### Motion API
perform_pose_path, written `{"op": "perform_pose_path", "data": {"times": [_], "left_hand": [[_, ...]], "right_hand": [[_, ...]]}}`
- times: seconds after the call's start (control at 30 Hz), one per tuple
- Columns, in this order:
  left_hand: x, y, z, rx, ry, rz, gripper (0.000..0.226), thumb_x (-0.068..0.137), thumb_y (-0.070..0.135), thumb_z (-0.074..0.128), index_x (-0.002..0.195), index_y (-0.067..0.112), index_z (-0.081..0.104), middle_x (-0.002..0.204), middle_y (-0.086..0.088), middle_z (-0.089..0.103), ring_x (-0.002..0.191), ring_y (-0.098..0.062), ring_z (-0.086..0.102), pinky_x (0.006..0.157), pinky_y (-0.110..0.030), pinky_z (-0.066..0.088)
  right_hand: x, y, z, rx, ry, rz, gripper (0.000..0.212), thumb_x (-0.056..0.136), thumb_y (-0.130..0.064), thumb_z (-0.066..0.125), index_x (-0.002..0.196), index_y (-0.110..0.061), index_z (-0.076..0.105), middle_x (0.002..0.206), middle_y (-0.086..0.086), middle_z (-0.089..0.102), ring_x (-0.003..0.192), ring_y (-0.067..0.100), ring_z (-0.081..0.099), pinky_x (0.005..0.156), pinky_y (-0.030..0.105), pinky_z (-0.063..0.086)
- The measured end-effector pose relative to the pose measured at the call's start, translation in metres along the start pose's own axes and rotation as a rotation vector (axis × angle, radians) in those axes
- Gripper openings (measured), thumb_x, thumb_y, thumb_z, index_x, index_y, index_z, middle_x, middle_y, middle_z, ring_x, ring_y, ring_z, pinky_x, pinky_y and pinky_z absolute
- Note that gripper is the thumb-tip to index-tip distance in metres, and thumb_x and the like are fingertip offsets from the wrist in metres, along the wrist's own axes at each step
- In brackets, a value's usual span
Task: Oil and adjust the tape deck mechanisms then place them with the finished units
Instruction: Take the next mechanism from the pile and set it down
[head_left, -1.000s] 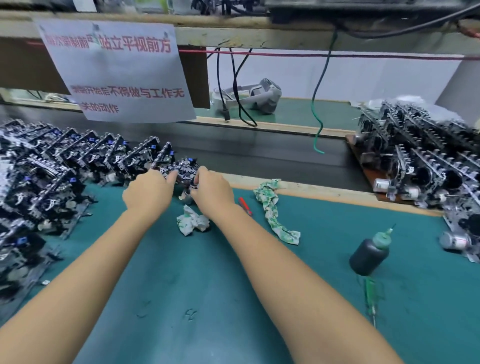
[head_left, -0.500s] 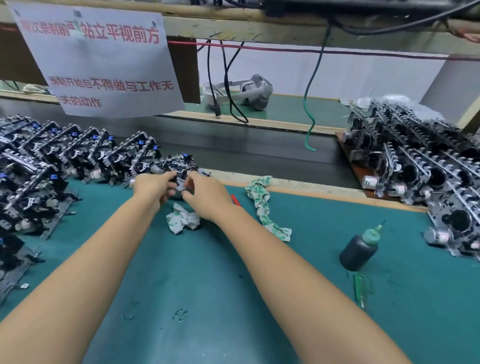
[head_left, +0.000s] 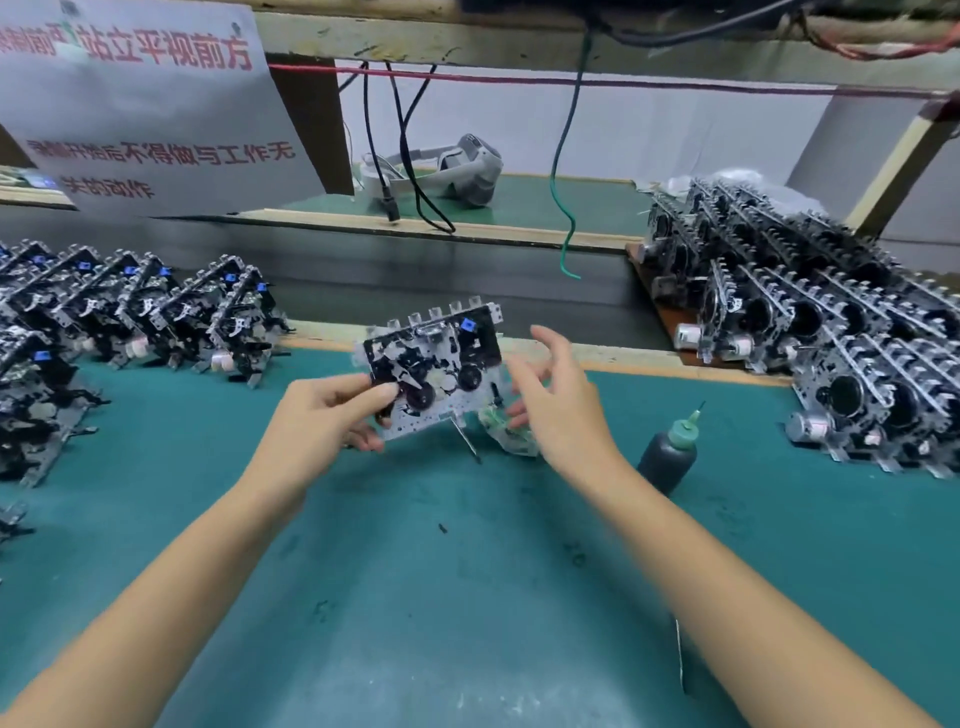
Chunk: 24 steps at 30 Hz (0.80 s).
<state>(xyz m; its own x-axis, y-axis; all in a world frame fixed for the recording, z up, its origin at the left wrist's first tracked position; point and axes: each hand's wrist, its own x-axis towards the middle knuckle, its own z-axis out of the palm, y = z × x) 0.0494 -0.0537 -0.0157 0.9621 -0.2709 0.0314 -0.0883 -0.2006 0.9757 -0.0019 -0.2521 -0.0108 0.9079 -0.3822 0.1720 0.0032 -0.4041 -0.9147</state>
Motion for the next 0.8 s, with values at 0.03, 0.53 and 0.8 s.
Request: {"op": "perform_pose_path", "data": {"times": [0.03,0.53,0.8], "left_hand": [[-0.009,-0.002,0.008,0.031,-0.036,0.034,0.024,0.088,0.017,0.063,0.074,-0.002,0.064,0.056,0.003,0.060,0.047,-0.009,0.054,0.054,-0.016,0.046],[-0.049,-0.038,0.076,0.600,-0.210,0.741,0.043,0.072,-0.005,0.069,0.108,0.019,0.074,0.095,0.005,0.069,0.082,-0.002,0.059,0.074,-0.008,0.042],[-0.058,-0.036,0.073,0.357,-0.214,0.450,0.043,0.074,0.048,0.063,0.112,0.042,0.045,0.117,0.025,0.052,0.108,0.002,0.052,0.091,-0.015,0.042]], "right_hand": [[-0.010,0.005,-0.013,0.001,-0.017,0.010,0.026,0.098,-0.021,0.048,0.124,-0.025,0.051,0.076,-0.007,0.055,0.070,0.018,0.063,0.075,0.031,0.053],[-0.105,0.081,-0.101,-0.292,-0.067,-0.156,0.047,0.087,0.016,0.050,0.103,-0.022,0.071,0.104,-0.014,0.066,0.101,0.000,0.061,0.090,0.007,0.038],[-0.102,0.085,-0.103,-0.363,0.002,-0.186,0.040,0.086,0.014,0.053,0.094,-0.019,0.074,0.093,-0.015,0.067,0.093,-0.003,0.057,0.084,0.006,0.038]]}}
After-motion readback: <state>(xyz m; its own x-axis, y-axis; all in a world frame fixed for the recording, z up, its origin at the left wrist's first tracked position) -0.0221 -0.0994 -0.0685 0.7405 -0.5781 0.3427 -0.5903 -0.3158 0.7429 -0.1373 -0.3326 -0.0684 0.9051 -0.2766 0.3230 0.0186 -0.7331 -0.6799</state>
